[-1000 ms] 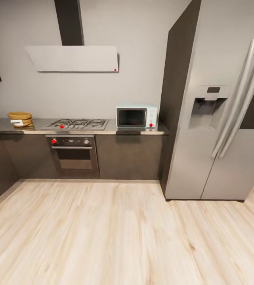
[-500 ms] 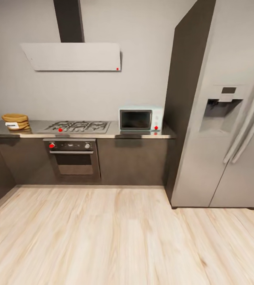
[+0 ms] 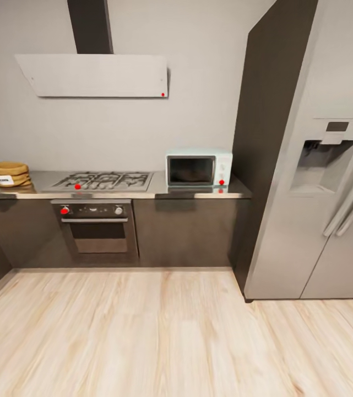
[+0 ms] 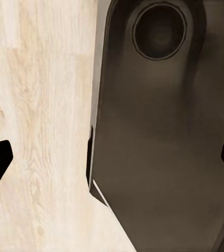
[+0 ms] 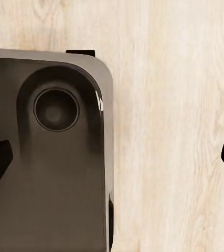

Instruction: In the kitchen, take the popcorn bag from the countertop, put it into the microwave, and heat it until the popcorn is cooked so the cooked popcorn ends up inside the bag.

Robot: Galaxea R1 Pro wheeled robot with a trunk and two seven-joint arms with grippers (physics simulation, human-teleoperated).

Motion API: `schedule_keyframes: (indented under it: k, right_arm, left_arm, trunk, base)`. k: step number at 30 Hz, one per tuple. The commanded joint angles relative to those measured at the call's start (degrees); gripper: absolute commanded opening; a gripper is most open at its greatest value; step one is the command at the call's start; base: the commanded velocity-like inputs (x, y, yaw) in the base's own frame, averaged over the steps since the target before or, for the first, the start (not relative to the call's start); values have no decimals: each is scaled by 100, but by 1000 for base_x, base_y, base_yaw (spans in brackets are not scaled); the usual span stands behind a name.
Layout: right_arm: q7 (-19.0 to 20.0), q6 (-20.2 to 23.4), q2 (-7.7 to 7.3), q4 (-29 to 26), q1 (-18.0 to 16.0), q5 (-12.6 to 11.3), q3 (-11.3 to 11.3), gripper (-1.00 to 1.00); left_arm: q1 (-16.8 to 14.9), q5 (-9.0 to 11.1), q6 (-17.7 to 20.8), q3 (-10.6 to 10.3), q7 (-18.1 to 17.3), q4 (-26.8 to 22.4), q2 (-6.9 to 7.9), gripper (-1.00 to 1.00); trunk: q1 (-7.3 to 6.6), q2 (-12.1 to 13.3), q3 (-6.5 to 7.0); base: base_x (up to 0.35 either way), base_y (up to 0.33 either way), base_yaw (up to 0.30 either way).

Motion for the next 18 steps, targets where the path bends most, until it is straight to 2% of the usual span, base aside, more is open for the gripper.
schedule_keyframes:
  k: [1,9,18]
  right_arm:
    - [-4,-20,0,5,-3,-1,-3,100]
    - [-4,-20,0,5,-3,-1,-3,100]
    - [-4,-20,0,5,-3,-1,2,100]
  left_arm:
    - [-1,4,6,40,1,-4,-1,100]
    - [-1,4,6,40,-1,-3,-1,100]
    - [-1,4,7,40,-1,-4,-2,100]
  trunk:
    - [3,-2,-5]
    - [3,-2,-5]
    - [3,-2,-5]
  base:
    - [316,91,-39]
    - [316,85,-100]
    - [316,9,-12]
